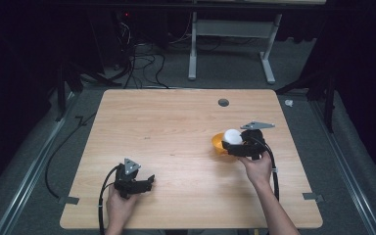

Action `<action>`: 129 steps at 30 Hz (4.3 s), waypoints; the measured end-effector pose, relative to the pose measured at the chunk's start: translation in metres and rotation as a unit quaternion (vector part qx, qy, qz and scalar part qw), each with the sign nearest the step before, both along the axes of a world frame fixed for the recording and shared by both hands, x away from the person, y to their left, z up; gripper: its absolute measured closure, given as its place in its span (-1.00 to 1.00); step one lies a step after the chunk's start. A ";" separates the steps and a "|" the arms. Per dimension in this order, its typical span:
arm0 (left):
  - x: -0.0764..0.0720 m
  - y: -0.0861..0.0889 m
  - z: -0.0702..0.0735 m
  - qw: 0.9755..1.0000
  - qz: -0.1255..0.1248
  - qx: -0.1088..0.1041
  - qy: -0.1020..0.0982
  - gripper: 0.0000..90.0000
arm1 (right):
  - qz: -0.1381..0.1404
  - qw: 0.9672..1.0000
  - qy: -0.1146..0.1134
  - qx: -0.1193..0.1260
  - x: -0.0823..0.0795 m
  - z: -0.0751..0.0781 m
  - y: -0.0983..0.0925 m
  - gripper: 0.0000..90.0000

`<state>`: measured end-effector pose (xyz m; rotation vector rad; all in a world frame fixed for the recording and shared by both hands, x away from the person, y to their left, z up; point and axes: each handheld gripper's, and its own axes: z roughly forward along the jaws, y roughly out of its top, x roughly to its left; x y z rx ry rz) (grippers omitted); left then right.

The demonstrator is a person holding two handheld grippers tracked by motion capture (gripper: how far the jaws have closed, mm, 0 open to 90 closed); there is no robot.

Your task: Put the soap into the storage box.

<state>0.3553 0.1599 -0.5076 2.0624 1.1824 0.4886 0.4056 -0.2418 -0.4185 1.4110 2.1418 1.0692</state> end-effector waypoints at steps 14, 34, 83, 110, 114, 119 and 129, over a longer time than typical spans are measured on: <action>0.000 0.000 0.000 1.000 -0.001 0.001 0.000 -0.65 | -0.003 1.000 0.009 -0.014 0.011 -0.003 0.008 -0.47; 0.000 0.000 0.000 1.000 -0.001 0.001 0.000 -0.65 | -0.022 0.999 0.029 -0.034 0.024 -0.011 0.008 -0.47; 0.000 0.000 0.000 1.000 -0.005 0.000 0.002 -0.65 | -0.064 0.994 0.070 -0.044 0.034 -0.033 0.011 -0.49; 0.000 0.000 0.000 1.000 -0.005 0.000 0.001 -0.65 | -0.059 0.998 0.003 -0.016 0.012 -0.006 -0.009 -0.46; 0.000 0.000 0.000 1.000 -0.004 0.000 0.001 -0.65 | -0.058 0.998 -0.003 -0.010 0.010 -0.005 -0.013 -0.46; 0.000 0.000 0.000 1.000 -0.004 0.000 0.001 -0.65 | -0.059 0.998 -0.007 -0.006 0.006 -0.003 -0.016 -0.46; 0.000 0.000 0.000 1.000 -0.003 0.000 0.001 -0.65 | -0.061 0.998 -0.019 0.002 -0.003 0.003 -0.025 -0.46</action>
